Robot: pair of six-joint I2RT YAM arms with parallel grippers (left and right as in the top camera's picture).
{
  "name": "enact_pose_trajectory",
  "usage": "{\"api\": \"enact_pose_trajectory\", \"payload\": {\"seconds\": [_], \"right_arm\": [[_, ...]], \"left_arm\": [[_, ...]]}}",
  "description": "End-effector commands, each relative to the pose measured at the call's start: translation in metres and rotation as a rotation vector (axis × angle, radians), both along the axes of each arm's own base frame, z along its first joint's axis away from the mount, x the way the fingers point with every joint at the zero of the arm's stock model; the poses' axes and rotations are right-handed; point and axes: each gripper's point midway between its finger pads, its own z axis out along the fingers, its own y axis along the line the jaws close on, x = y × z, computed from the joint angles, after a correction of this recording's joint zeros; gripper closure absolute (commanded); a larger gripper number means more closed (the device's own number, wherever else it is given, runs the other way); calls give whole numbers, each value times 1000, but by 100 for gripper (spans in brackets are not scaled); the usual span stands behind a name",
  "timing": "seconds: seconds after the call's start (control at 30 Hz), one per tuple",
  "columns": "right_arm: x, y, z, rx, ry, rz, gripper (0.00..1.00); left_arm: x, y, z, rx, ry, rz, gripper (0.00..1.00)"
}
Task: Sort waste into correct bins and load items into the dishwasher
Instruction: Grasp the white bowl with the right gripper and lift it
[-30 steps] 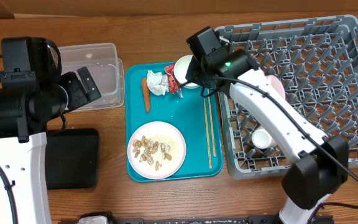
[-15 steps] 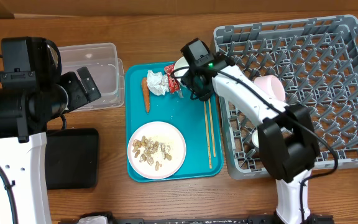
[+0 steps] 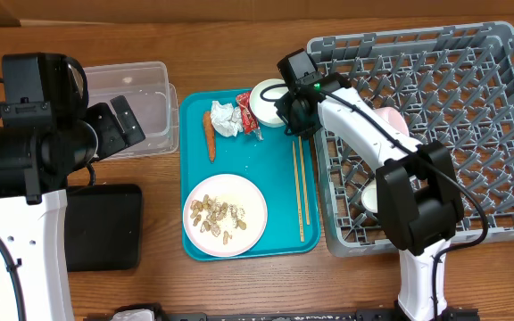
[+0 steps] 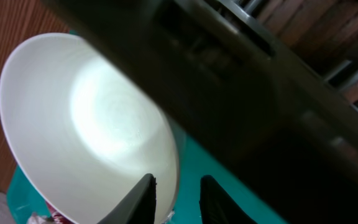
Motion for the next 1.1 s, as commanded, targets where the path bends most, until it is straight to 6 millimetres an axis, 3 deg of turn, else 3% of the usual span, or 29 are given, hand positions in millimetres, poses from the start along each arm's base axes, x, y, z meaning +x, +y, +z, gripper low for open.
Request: {"api": "enact_pose_trajectory", "payload": {"seconds": [0.0, 0.3, 0.4, 0.53, 0.77, 0.93, 1.07], "right_arm": [[-7, -4, -14, -28, 25, -3, 78], [-13, 1, -16, -80, 13, 17, 80], [-14, 0, -16, -92, 13, 45, 92], [-6, 0, -5, -120, -28, 136, 96], [8, -13, 48, -250, -163, 208, 96], [17, -25, 111, -374, -311, 335, 96], [13, -36, 163, -474, -420, 460, 96]], "left_arm": [[0, 4, 2, 19, -2, -2, 0], [0, 4, 2, 19, -2, -2, 0], [0, 4, 2, 19, -2, -2, 0], [0, 4, 2, 19, -2, -2, 0], [0, 4, 2, 20, -2, -2, 0], [0, 4, 2, 19, -2, -2, 0], [0, 4, 2, 20, -2, -2, 0]]}}
